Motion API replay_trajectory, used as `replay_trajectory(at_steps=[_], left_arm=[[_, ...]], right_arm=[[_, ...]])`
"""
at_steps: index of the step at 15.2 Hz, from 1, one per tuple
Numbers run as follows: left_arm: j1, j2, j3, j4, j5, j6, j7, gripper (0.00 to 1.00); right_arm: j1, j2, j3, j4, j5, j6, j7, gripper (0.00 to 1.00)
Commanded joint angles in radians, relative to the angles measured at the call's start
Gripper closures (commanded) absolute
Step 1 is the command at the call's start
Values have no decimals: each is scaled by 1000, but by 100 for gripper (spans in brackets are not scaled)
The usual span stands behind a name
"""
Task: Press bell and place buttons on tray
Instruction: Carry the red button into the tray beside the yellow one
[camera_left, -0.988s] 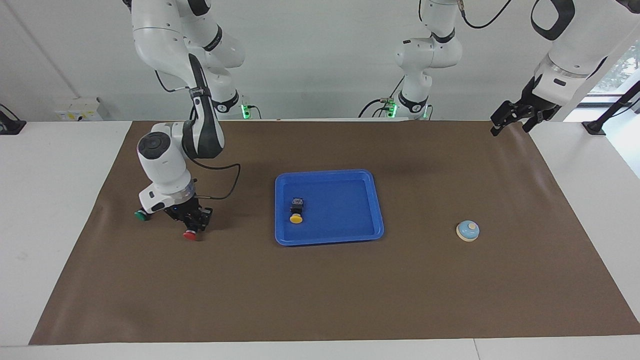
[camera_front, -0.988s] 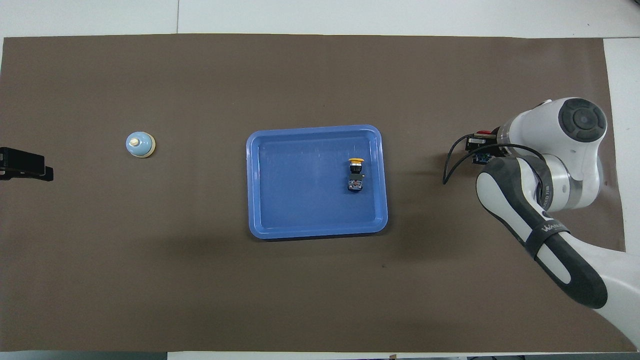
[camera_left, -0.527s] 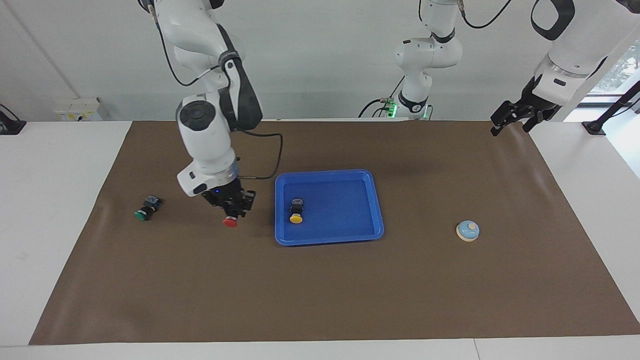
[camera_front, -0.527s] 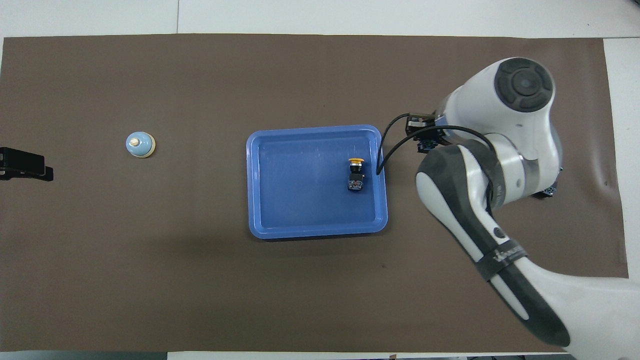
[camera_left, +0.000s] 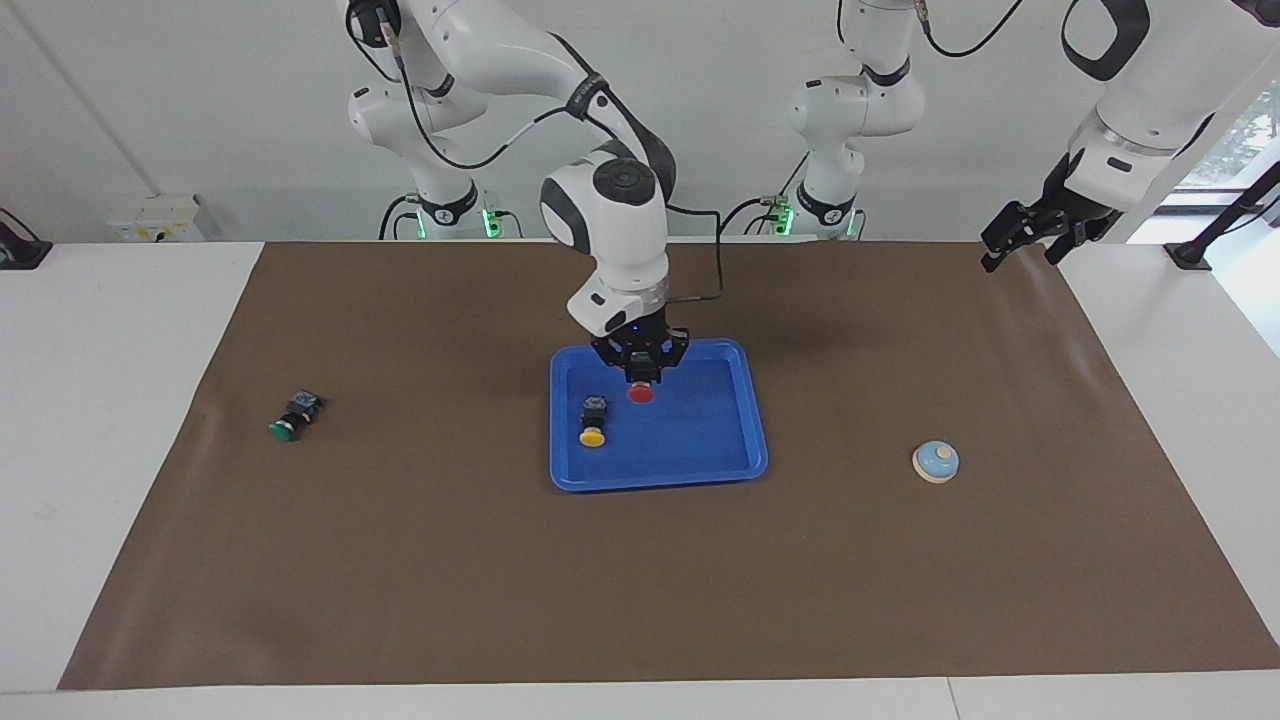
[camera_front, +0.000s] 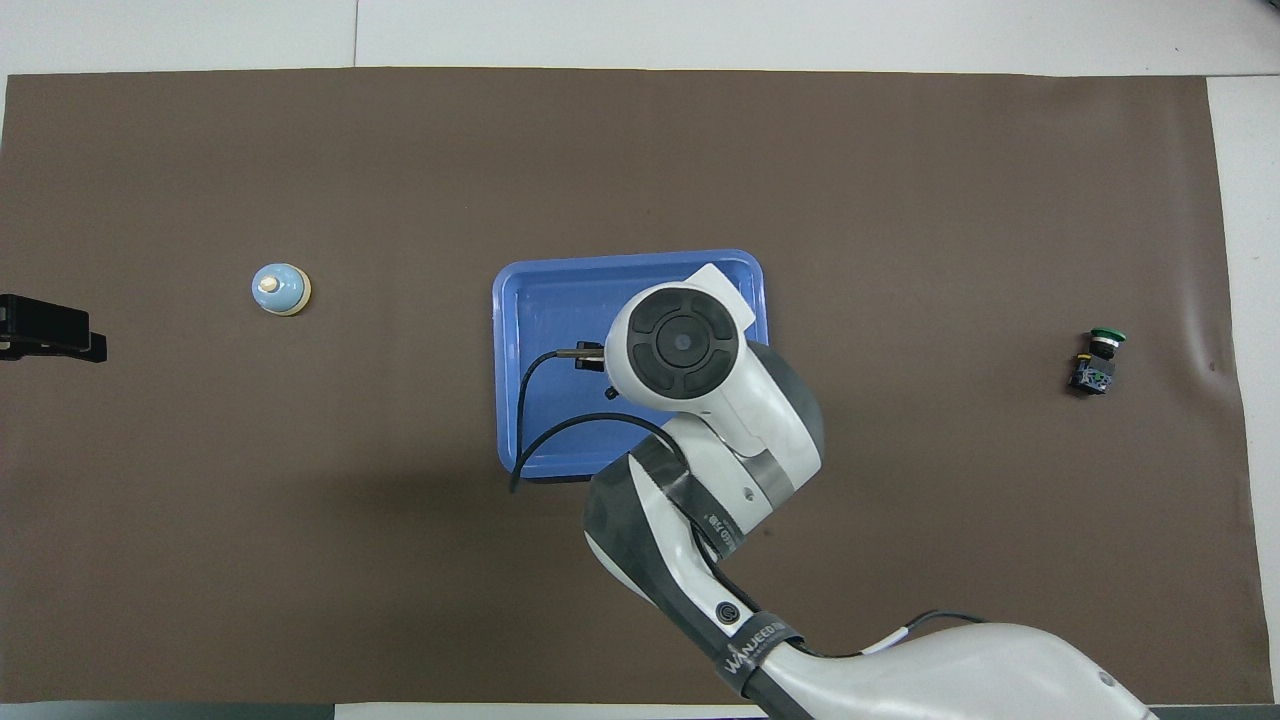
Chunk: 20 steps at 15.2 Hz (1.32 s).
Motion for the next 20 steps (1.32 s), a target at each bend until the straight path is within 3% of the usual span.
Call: replay_trajectory(at_steps=[1, 8, 9, 10, 11, 13, 16, 20], left_arm=[[-3, -13, 3, -2, -3, -9, -6, 0], [-3, -13, 3, -2, -3, -9, -6, 0], [-4, -13, 3, -2, -3, -9, -6, 0], [-3, -13, 3, -2, -3, -9, -6, 0], [-3, -13, 3, -2, -3, -9, -6, 0], [-4, -13, 3, -2, -3, -9, -6, 0], [-3, -13, 3, -2, -3, -9, -6, 0], [-3, -13, 3, -2, -3, -9, -6, 0]], right_arm=[[-9, 59, -6, -20, -24, 81, -5, 100], [-9, 81, -6, -72, -42, 145, -2, 100], [-11, 79, -6, -72, -42, 145, 1, 77], [-9, 79, -6, -75, -42, 144, 4, 15], [-9, 78, -6, -69, -42, 133, 10, 0], [-8, 78, -6, -49, -41, 103, 47, 0], [-18, 68, -6, 55, -38, -49, 75, 0], [-130, -46, -10, 83, -33, -189, 56, 0]])
